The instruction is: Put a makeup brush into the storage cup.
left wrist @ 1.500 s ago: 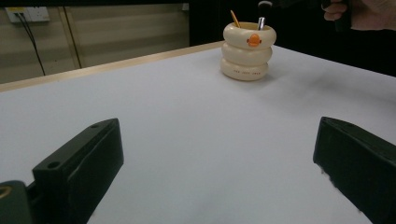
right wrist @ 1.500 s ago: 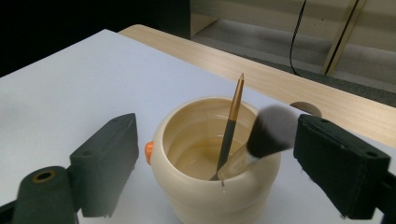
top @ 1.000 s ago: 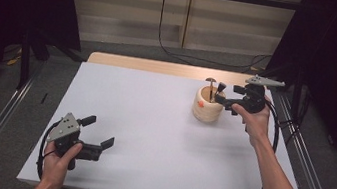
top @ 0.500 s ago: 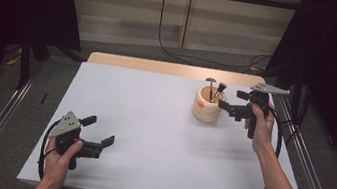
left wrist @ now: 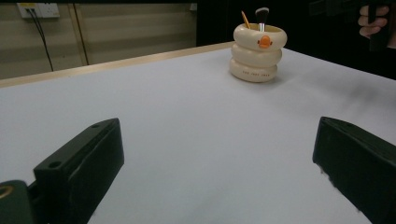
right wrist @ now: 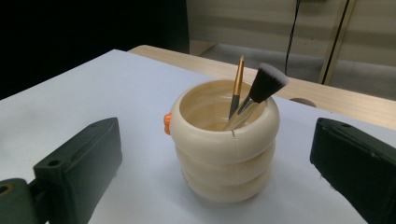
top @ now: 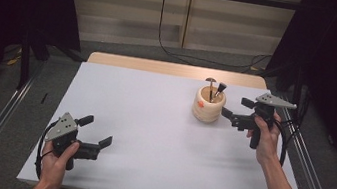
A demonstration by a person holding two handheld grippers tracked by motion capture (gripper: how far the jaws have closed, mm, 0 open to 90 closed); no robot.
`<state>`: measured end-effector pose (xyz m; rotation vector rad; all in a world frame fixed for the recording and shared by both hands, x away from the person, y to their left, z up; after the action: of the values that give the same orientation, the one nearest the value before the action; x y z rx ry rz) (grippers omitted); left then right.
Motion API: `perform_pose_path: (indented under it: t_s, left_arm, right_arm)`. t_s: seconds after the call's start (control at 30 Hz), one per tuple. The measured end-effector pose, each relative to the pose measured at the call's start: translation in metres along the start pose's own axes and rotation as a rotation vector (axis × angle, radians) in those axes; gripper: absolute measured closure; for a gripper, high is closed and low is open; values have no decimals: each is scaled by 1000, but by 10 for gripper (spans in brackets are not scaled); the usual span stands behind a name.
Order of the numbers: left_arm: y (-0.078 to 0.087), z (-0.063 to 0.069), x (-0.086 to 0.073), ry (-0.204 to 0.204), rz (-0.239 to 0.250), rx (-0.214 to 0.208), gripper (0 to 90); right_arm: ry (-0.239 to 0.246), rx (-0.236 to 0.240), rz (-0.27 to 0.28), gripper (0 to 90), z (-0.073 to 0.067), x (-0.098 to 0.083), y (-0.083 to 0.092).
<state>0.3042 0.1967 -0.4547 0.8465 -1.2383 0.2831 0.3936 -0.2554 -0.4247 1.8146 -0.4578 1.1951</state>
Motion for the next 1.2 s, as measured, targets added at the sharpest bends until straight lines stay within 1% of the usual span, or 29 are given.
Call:
perform_pose_path:
  t_s: [0.1, 0.13, 0.17, 0.23, 0.3, 0.37, 0.43, 0.47, 0.5, 0.6, 0.67, 0.73, 0.77, 0.8, 0.87, 0.9, 0.97, 1.0, 1.07, 1.1, 1.13, 1.2]
  left_arm:
    - [0, 1, 0, -3, 0, -1, 20]
    - [0, 1, 0, -3, 1, -1, 21]
    - [0, 2, 1, -11, -1, -2, 20]
    - [1, 3, 1, -9, -2, 0, 20]
    - [2, 3, 1, -24, -1, 6, 20]
    - [3, 3, 1, -18, 4, 10, 20]
    - [4, 3, 1, -21, 5, 14, 20]
    - [5, 3, 1, -20, 7, 16, 20]
    - [5, 3, 2, -21, 7, 15, 20]
    - [6, 3, 2, -21, 8, 15, 20]
    - [5, 3, 2, -16, 6, 17, 20]
    - [5, 3, 2, -16, 4, 15, 20]
    - [5, 4, 2, -15, 6, 11, 20]
    - [6, 4, 2, -17, 7, 12, 20]
    - [7, 4, 2, -15, 11, 13, 20]
    - [7, 4, 2, -16, 10, 15, 20]
    - [8, 4, 1, -13, 9, 17, 20]
    - [8, 4, 1, -12, 9, 17, 20]
    - [8, 5, 0, -10, 8, 21, 20]
    - [8, 5, 0, -13, 5, 27, 20]
    - [8, 6, 0, -11, 6, 25, 20]
    - [8, 8, 0, -12, 4, 18, 20]
  right_arm:
    - [4, -4, 17, 14, -5, -2, 4]
    - [7, -6, 15, 14, -6, -3, 6]
    - [8, -6, 11, 12, -6, -4, 7]
    - [8, -8, 21, 16, -8, -5, 11]
    - [6, -19, 31, 17, -10, -7, 15]
    - [6, -18, 32, 13, -12, -10, 20]
    - [-1, -11, 26, 12, -14, -14, 22]
    - [3, -20, 33, 17, -14, -15, 23]
    - [-1, -19, 32, 18, -16, -18, 24]
    - [3, -16, 6, 13, -20, -24, 26]
    - [-3, -36, 6, 14, -21, -27, 28]
    - [-12, -43, -17, 14, -22, -30, 29]
    - [-17, -46, -19, 14, -23, -31, 30]
    - [-18, -48, -14, 16, -24, -31, 32]
    - [-13, -50, 17, 17, -27, -34, 37]
    - [-12, -42, 23, 13, -28, -36, 38]
    - [-12, -38, 7, 10, -31, -40, 41]
    - [-10, -39, 10, 12, -32, -41, 43]
    - [-11, -41, 38, 17, -35, -42, 48]
    - [-8, -48, 42, 17, -36, -44, 50]
    - [-18, -46, 44, 16, -37, -47, 52]
    - [-15, -44, 44, 15, -39, -52, 56]
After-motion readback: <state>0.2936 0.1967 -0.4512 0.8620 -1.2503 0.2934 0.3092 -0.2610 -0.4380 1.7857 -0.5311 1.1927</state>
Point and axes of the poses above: each handheld gripper's, and its own axes: y roughly backward along the jaws, x roughly out of its top, z roughly to its right, the point moved 6 cm from there along -y, roughly forward along the jaws, and after that the axes turned 7 degrees about -z, right-handed, at the moved point
